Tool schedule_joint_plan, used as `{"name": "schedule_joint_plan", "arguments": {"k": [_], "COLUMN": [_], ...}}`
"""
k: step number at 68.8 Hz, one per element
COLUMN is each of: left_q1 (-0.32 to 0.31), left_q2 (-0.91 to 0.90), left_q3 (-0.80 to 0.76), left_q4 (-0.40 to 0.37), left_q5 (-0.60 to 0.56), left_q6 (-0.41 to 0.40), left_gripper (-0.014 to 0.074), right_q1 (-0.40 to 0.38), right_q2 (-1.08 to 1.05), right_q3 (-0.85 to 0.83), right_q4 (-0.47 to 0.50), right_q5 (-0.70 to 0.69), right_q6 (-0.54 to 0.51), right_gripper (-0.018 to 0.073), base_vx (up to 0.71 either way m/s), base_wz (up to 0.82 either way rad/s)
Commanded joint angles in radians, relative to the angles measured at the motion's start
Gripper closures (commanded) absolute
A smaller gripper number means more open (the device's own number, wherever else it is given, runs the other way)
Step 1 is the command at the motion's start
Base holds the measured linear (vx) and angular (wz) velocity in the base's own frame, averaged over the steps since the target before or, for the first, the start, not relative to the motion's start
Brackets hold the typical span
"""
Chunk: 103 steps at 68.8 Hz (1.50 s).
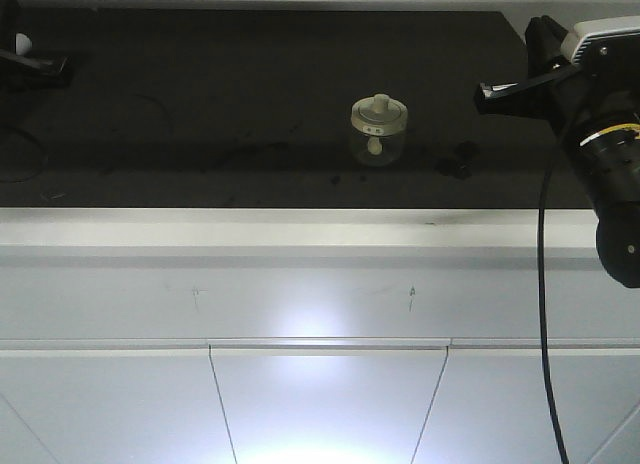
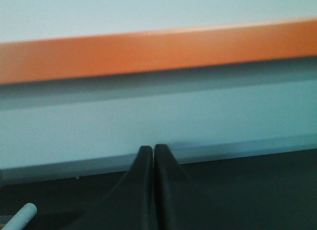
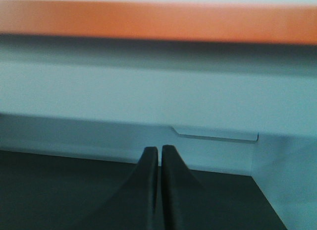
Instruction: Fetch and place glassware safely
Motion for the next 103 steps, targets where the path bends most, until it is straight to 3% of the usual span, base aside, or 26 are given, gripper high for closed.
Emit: {"name": "schedule_joint_plan", "arguments": {"k": [1,24,35,47,57,66,78,103], "left_q1": [-0.003,-0.003,-0.003,-0.003,-0.004,-0.006,-0.011,-0.011], "left_q2": [-0.047,-0.05,-0.05,-0.05,-0.084,-0.146,-0.258,-0.483], "left_q3": [-0.031,-0.031,-0.031,-0.031,0.014,0.114,0.269,0.567], "left_q4": [-0.015,-0.008,0.017,0.204,0.398,0.542,0.548,0.629], "left_q5": [-0.06,-0.001,0.032,0.053,0.059,0.04,0.006,-0.077], "left_q6": [-0.006,-0.009,-0.07,-0.165,-0.387,-0.517,-0.577,-0.717], "left_gripper": [0.0597,0.0597,0.0597,0.0597,0.0597,0.0597,0.0597,0.0597], "right_q1": [-0.001,-0.001,-0.001,0.0,0.0,0.0,0.001,0.002], "right_q2": [-0.044,-0.044,-0.044,-0.044,-0.051,-0.063,-0.096,-0.157], "right_q3": [-0.032,-0.032,-0.032,-0.032,-0.032,-0.032,-0.028,-0.028], "right_q4": [-0.019,-0.065,-0.07,-0.173,-0.245,-0.245,-0.321,-0.675], "right_q5": [-0.062,-0.038,-0.021,-0.008,0.009,0.028,0.091,0.18], "right_q6": [-0.006,0.002,0.033,0.109,0.174,0.197,0.27,0.607], "right_gripper": [0.056,0.056,0.056,0.056,0.056,0.056,0.056,0.056], "base_vx": [0.0,0.0,0.0,0.0,0.0,0.0,0.0,0.0], "base_wz": [0.0,0.0,0.0,0.0,0.0,0.0,0.0,0.0]}}
